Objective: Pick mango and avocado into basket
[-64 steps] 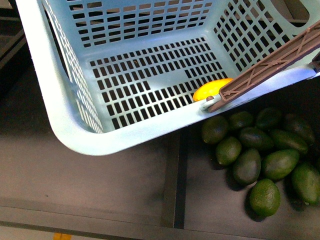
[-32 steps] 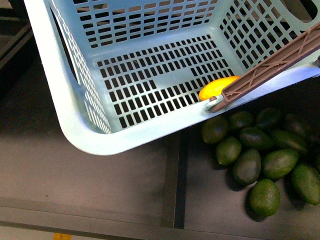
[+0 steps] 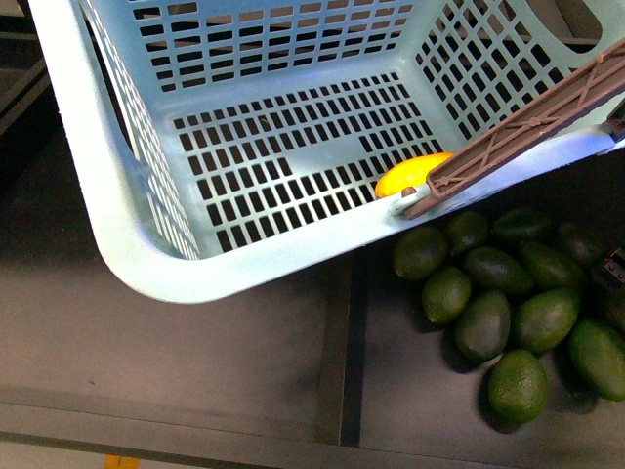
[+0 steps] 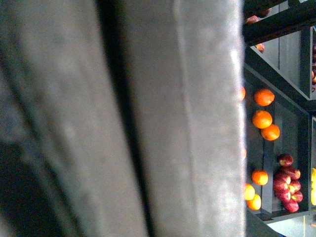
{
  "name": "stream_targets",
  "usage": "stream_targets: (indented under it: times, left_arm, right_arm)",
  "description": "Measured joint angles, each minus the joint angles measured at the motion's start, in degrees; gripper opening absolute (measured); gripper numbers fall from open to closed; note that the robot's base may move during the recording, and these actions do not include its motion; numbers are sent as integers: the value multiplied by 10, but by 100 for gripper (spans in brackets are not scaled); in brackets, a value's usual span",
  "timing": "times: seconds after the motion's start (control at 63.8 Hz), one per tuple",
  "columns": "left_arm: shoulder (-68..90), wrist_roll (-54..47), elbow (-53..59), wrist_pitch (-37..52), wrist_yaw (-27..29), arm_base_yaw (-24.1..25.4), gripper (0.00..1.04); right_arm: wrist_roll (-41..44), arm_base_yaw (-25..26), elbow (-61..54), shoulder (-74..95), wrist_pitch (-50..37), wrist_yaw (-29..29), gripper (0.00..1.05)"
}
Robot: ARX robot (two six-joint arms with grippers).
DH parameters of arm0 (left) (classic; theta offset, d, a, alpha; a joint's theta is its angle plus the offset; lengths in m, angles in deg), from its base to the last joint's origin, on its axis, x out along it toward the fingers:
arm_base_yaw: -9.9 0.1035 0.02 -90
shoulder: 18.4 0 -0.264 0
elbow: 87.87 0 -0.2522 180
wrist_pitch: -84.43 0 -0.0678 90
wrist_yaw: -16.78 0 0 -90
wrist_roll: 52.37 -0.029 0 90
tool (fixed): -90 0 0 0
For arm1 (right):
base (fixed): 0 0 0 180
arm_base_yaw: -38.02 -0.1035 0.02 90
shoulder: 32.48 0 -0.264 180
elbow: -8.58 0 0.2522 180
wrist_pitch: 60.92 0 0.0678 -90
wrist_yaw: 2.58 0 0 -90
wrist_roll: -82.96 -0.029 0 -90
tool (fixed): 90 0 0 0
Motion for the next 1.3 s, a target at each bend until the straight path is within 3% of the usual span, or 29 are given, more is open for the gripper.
stream_targets:
  times: [0.157,0.251,0.799,0.878,1.003,1.097,1.301]
  left_arm:
    - [0,0,0,0,-1,0,28]
    - [0,0,0,0,-2,0,28]
    - [0,0,0,0,0,0,28]
    - [0,0,0,0,0,0,28]
    - [0,0,0,0,-1,0,28]
    - [0,0,0,0,-1,0,28]
    - [0,0,0,0,0,0,28]
  right_arm:
    - [0,1,0,5,2,1,71]
    - [2,3,0,5,1,2,67]
    - [51,39,-38,-66,-2,-4,65]
    - [80,47,-56,-100,-8,-5,65]
    - [245,64,-130,-209,-60,39,65]
    - [340,79,-164,-280,-57,19,65]
    - [425,89,-205,-465,-3,-54,65]
